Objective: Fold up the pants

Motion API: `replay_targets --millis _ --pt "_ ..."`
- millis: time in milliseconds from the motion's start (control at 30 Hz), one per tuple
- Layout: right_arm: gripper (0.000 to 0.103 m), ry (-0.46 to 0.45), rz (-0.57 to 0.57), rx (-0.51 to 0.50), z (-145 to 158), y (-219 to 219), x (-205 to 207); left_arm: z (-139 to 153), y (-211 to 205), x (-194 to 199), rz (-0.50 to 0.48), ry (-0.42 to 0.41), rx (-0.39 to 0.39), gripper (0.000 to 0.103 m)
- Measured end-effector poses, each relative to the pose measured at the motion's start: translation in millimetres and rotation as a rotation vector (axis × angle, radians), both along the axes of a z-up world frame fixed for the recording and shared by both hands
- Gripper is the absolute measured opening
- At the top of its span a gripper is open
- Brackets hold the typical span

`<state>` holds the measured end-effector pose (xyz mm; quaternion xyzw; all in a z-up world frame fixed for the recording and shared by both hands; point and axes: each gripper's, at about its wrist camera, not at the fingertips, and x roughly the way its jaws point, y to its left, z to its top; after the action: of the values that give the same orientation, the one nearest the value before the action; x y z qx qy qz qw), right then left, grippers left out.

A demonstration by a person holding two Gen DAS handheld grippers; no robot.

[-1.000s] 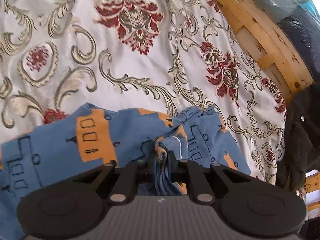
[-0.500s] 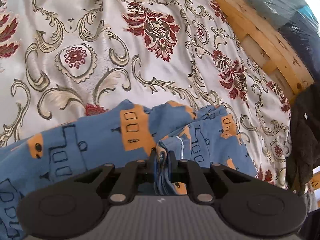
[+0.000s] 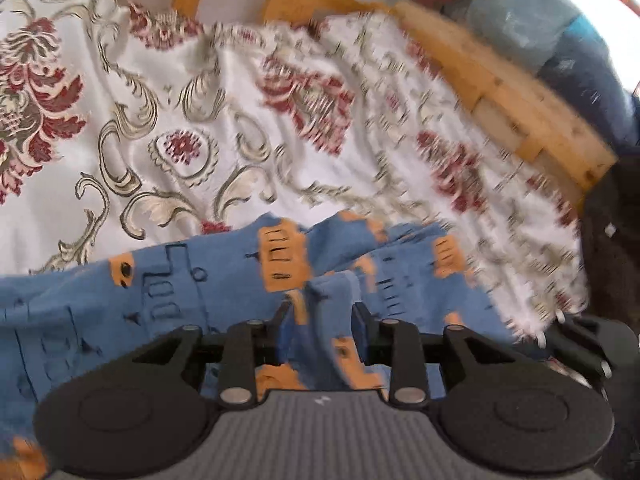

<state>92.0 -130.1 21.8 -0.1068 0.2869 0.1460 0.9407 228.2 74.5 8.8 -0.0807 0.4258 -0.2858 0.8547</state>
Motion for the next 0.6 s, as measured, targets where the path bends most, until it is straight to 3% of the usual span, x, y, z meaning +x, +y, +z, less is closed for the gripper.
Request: replay_targets --millis 67,133,233,300,400,467,600 --pt "0.049 0.017 -0.073 0.012 -1.7 -20.4 9.8 -0.7 -4.4 -7.7 -0.025 -0.012 -0.088 0.034" --pt "0.048 0.057 -0.137 0.072 -6.8 -39.8 21.0 -5.6 -18.4 -7.1 -0.061 -0.002 -0.122 0.037" --pt "0.045 0.205 -0.252 0.181 -24.2 -60.3 32.1 -23.5 -47.8 4.6 -0.1 0.029 -0.011 0.039" --pt "0.044 0.262 -0.285 0.235 -38.4 -67.3 27.1 -39.0 -51.2 13.1 -0.071 0.078 0.017 0.03" --pt "0.044 0.228 -0.237 0.166 -34.9 -61.2 12.0 -45.2 -33.0 13.7 -0.024 0.12 -0.081 0.029" --pt "0.044 0.237 -0.211 0.161 -29.3 -63.9 8.9 -42.2 -25.5 8.7 -0.003 0.123 -0.086 0.03" --pt "0.044 0.177 -0.194 0.161 -8.0 -75.2 23.0 -23.8 -19.5 -15.5 -0.003 0.042 -0.065 0.047"
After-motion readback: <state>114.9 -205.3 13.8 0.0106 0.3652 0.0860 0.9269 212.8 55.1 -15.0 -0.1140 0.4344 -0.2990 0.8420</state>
